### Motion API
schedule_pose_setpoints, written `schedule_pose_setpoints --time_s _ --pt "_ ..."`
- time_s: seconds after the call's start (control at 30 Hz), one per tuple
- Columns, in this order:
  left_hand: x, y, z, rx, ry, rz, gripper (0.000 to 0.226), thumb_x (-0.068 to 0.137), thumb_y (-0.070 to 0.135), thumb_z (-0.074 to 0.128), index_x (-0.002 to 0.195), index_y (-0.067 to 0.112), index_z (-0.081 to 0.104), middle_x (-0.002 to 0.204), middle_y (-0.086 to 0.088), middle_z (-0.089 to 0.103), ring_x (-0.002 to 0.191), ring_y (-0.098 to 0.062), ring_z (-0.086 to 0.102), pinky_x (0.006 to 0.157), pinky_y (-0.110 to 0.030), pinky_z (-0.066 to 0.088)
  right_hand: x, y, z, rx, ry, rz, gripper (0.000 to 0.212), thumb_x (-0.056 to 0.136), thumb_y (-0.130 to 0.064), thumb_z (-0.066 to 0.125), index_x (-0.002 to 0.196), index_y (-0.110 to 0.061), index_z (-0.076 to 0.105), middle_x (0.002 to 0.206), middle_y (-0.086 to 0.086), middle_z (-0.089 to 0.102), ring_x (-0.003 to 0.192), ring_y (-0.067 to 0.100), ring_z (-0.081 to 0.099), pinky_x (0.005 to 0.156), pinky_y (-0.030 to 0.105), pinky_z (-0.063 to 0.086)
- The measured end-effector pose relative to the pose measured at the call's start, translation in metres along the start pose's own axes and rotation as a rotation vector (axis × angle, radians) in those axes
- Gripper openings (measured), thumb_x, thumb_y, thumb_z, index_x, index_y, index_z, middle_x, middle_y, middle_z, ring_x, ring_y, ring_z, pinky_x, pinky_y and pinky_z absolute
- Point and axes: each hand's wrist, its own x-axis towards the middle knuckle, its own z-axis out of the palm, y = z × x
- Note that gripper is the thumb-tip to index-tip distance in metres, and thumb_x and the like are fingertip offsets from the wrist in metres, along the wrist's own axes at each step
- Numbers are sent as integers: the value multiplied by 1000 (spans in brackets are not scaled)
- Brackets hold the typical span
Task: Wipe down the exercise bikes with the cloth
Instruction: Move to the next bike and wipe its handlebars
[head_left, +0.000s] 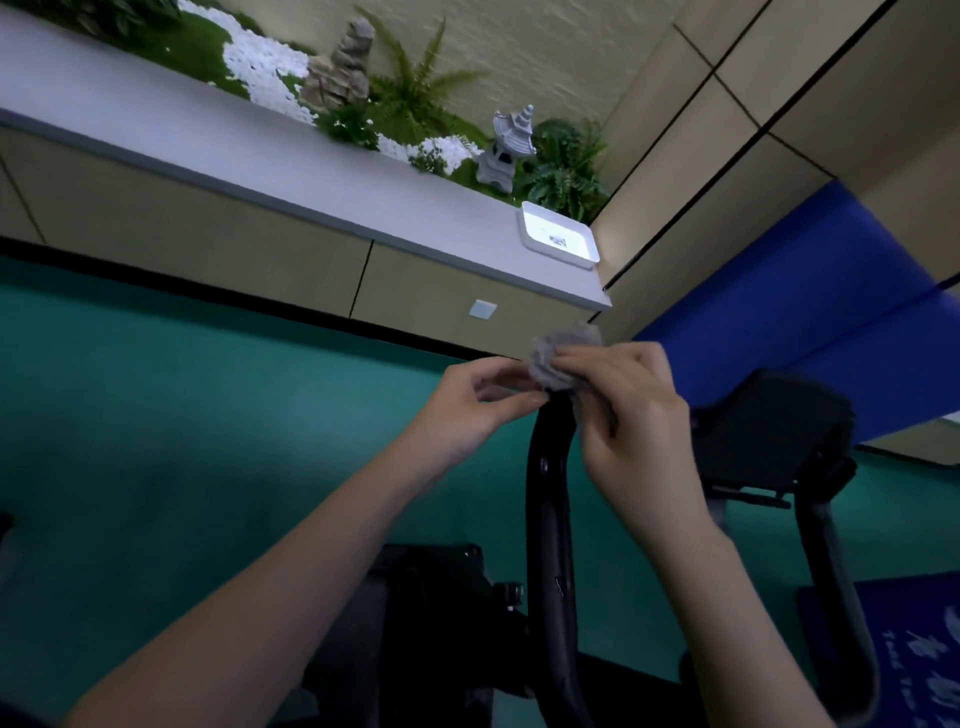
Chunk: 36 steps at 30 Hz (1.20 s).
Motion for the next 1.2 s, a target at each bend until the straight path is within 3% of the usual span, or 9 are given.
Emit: schedule_pose_setpoints --time_s 0.1,0.23,0.37,0.53,0.67,0.87,0.97,1.07,1.2 --pt "-10 -8 -3 13 17 -33 20 82 6 69 100 12 67 95 -5 69 89 -15 63 80 -18 50 -2 -4 -8 33 -88 -39 33 77 13 63 104 -5 69 96 -6 64 91 24 53 78 20 43" --pt "-25 -16 7 -17 91 -75 19 80 11 73 98 11 68 95 -8 70 86 -14 64 83 -21 49 40 -3 -15 -19 -127 -147 31 80 13 60 104 -5 68 90 0 64 91 28 52 75 22 40" --pt "-30 -18 13 -88 155 -97 11 80 8 72 88 16 68 86 -1 69 82 -9 63 79 -14 48 65 3 -5 -276 -456 -331 20 78 12 59 90 -1 68 76 9 64 86 31 48 64 41 45" --pt "-37 -26 21 -96 244 -101 9 79 8 74 87 8 70 85 -8 70 81 -12 62 79 -23 48 56 3 -2 -309 -665 -469 24 70 11 63 87 -5 68 72 7 63 84 27 48 62 29 37" --pt "-44 -33 28 -82 277 -102 11 76 12 77 86 15 71 87 -5 72 82 -16 64 82 -31 51 57 8 1 -308 -572 -455 35 68 18 62 94 -4 68 78 7 65 85 25 46 64 32 43" --pt "-50 -34 32 -105 281 -111 18 76 10 76 84 24 67 90 -1 70 79 -14 63 76 -28 50 46 7 0 -250 -564 -488 31 71 16 61 92 -4 70 82 6 68 84 28 48 65 34 46" --pt "-52 -35 34 -115 283 -130 23 75 9 77 84 27 66 94 1 69 79 -12 64 70 -26 51 54 12 -1 -281 -467 -455 28 77 13 63 97 -6 69 89 5 68 85 25 45 70 27 39" --pt "-53 -33 36 -117 285 -141 26 76 4 75 92 21 66 101 -3 68 81 -13 63 74 -27 52 40 11 1 -260 -451 -457 28 76 13 59 94 -7 69 90 3 69 82 19 38 72 21 31" --pt "-64 -31 38 -110 285 -153 31 78 4 73 107 11 65 106 -7 65 86 -15 63 84 -29 51 13 7 -1 -102 -444 -443 30 83 -6 42 98 -6 68 89 0 66 83 17 37 73 19 31"
